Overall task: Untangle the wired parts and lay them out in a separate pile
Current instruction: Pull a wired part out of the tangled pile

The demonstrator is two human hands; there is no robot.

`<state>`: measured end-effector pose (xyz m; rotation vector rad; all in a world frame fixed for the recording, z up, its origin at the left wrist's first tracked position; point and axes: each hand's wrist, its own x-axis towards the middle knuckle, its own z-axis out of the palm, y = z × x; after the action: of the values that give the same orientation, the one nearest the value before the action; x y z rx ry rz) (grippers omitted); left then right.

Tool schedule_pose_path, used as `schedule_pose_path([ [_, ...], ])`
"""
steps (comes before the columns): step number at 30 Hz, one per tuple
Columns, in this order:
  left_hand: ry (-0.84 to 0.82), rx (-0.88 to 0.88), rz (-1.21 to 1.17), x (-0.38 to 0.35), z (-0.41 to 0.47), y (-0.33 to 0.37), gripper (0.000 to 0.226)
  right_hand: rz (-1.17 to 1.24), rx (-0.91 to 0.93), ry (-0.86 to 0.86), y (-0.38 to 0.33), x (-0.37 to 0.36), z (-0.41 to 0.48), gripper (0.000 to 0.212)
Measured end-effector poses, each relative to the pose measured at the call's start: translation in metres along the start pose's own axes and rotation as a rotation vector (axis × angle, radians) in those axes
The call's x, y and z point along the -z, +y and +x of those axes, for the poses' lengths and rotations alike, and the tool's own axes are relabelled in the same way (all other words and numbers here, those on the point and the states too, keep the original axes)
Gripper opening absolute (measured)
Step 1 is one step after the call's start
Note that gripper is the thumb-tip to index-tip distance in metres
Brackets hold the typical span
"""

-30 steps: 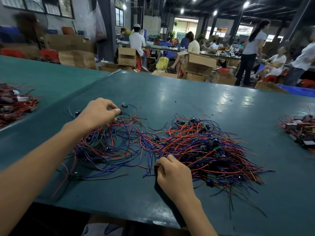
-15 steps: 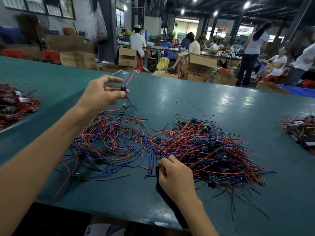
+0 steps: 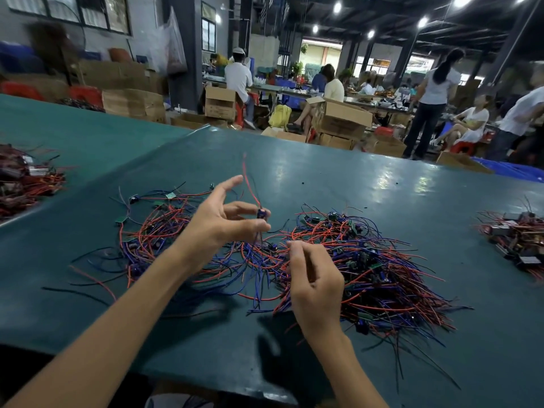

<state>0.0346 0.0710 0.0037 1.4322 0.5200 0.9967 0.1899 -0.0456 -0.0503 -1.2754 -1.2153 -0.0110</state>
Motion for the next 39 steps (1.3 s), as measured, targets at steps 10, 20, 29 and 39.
schedule_pose_path([
  [10, -0.11, 0.062, -0.126, -0.027, -0.017, -0.032, 0.093, 0.579, -0.548, -0.253, -0.013, -0.018, 0.01, 0.028],
  [20, -0.105, 0.3, -0.249, -0.019, 0.002, -0.042, 0.048, 0.292, -0.359, -0.272, 0.003, -0.024, 0.016, 0.031],
  [29, -0.051, 0.414, -0.267, -0.01, 0.002, -0.069, 0.027, 0.433, -0.634, -0.298, 0.021, -0.038, -0.001, 0.025],
  [39, -0.082, 0.32, -0.336, -0.005, -0.006, -0.083, 0.033, 0.449, -0.623, -0.34, 0.021, -0.039, -0.008, 0.031],
])
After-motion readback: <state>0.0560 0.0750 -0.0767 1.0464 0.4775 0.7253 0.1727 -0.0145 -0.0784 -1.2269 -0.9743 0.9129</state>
